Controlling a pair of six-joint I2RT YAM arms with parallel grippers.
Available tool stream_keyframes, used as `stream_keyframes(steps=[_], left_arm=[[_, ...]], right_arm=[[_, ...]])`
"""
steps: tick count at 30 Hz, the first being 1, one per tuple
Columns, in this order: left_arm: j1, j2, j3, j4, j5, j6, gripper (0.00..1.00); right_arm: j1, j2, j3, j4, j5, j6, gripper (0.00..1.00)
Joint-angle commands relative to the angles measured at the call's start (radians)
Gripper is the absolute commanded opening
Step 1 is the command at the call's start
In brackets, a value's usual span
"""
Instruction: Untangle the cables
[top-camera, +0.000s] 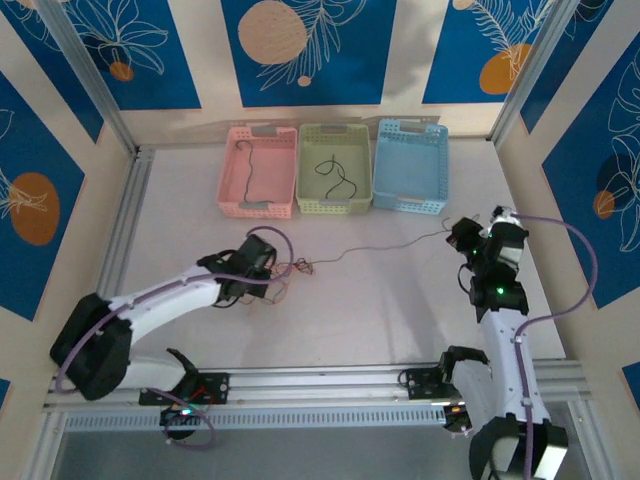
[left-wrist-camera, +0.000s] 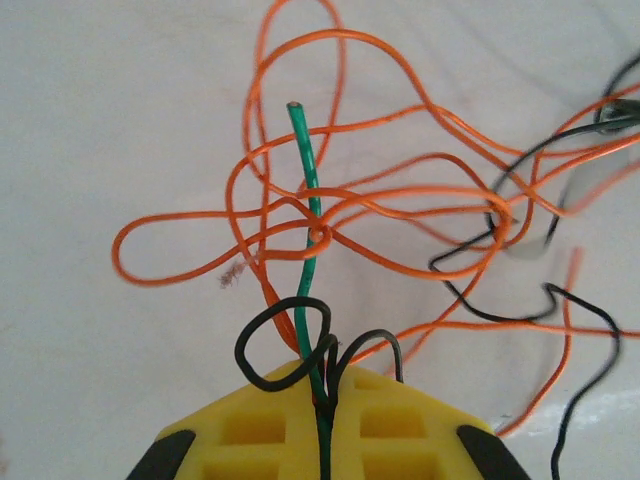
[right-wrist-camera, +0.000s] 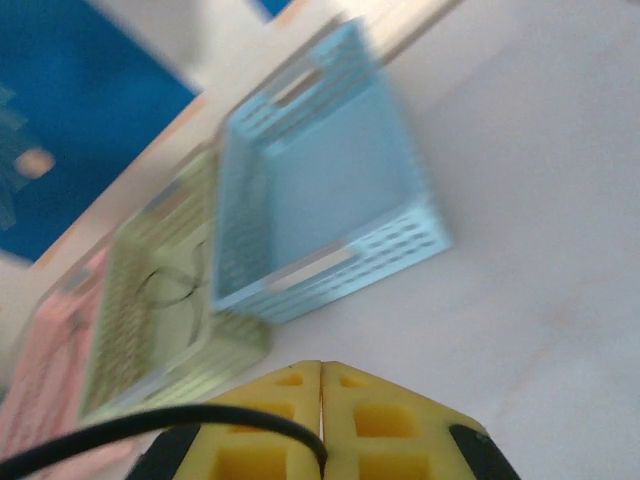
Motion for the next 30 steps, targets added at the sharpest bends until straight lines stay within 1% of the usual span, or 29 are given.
stream_keyframes(steps=[1,2,5,8,10,12,14,15,16,19,21,25,27,30], left_arm=[[0.074,-0.067,-0.035,-0.022,0.053,-0.022,0.0],[0.084,-0.072,-0.037,-0.016,0.06,-0.021,0.0],[0.096,-0.063,-0.035,-0.008,0.066,-0.019,0.0],[0.107,-0.055,-0.04,0.0,0.071,-0.02,0.0],[0.107,-0.066,-0.054,0.022,0.1,-0.017,0.0],[0.108,-0.08,-0.071,0.05,0.132,-0.012,0.0],[0.106,-0.085,-0.078,0.069,0.158,-0.004,0.0],[0.106,-0.086,-0.08,0.074,0.169,-0.001,0.0],[0.106,-0.085,-0.079,0.076,0.174,-0.002,0.0],[0.104,-0.095,-0.078,0.072,0.182,0.0,0.0],[0.104,-0.11,-0.08,0.076,0.193,-0.002,0.0],[0.104,-0.129,-0.078,0.077,0.206,-0.004,0.0],[0.104,-0.137,-0.076,0.076,0.203,-0.003,0.0],[0.104,-0.153,-0.074,0.067,0.194,-0.005,0.0]], right_arm=[[-0.08,-0.035,-0.001,-0.027,0.122,0.089,0.0],[-0.08,-0.022,0.006,-0.024,0.109,0.087,0.0],[-0.078,0.024,0.02,-0.005,0.019,0.098,0.0],[-0.081,0.045,0.032,-0.013,0.006,0.071,0.0],[-0.072,0.076,0.043,-0.01,-0.062,0.033,0.0],[-0.037,0.128,0.062,-0.023,-0.134,0.029,0.0],[0.04,0.187,0.081,-0.048,-0.179,0.006,0.0],[0.097,0.217,0.094,-0.071,-0.174,-0.007,0.0],[0.149,0.24,0.102,-0.086,-0.159,-0.025,0.0],[0.341,0.316,0.14,-0.139,-0.06,-0.107,0.0],[0.441,0.391,0.189,-0.19,-0.035,-0.163,0.0],[0.577,0.544,0.316,-0.286,-0.053,-0.279,0.0],[0.64,0.641,0.389,-0.33,-0.086,-0.344,0.01],[0.715,0.777,0.496,-0.395,-0.153,-0.4,0.03]])
